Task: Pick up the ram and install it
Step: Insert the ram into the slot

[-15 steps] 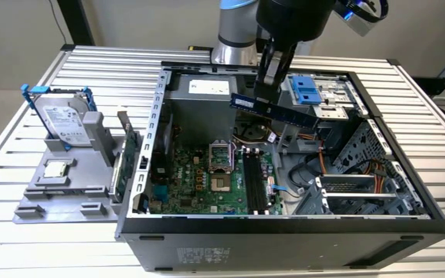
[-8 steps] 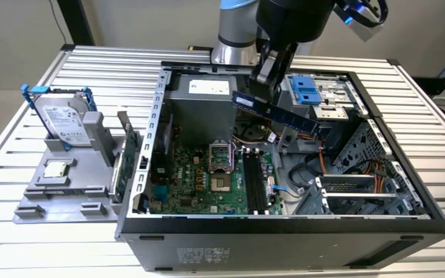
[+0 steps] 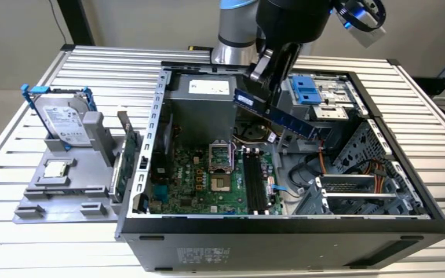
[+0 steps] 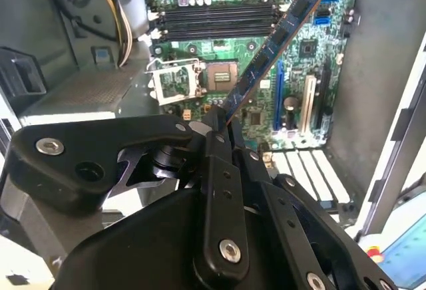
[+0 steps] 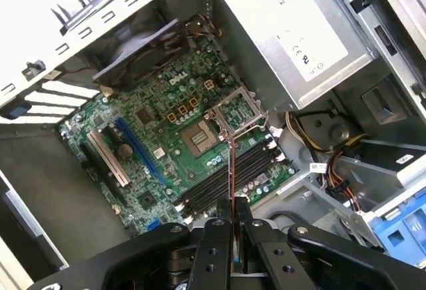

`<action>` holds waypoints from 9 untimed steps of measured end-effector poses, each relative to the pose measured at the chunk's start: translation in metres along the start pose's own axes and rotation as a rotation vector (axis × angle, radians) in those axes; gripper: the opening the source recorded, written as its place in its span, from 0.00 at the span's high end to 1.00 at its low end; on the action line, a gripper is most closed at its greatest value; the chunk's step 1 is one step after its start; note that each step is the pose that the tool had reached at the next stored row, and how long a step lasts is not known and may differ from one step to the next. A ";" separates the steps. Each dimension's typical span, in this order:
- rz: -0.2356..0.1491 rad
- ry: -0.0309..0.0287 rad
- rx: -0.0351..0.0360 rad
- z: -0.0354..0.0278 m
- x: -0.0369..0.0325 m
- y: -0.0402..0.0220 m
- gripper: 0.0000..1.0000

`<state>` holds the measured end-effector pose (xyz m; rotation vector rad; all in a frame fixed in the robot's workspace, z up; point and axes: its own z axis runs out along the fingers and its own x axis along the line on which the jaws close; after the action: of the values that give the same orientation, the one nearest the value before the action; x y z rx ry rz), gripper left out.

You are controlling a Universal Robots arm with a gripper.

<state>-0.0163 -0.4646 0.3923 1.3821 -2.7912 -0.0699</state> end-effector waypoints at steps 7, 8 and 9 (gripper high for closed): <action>0.071 -0.0033 -0.0008 0.0000 0.0000 0.0000 1.00; 0.078 -0.0035 -0.0010 0.0000 0.0000 0.0000 1.00; 0.087 -0.0039 -0.0011 0.0000 0.0000 0.0000 1.00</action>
<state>-0.0162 -0.4646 0.3923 1.2600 -2.8496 -0.0723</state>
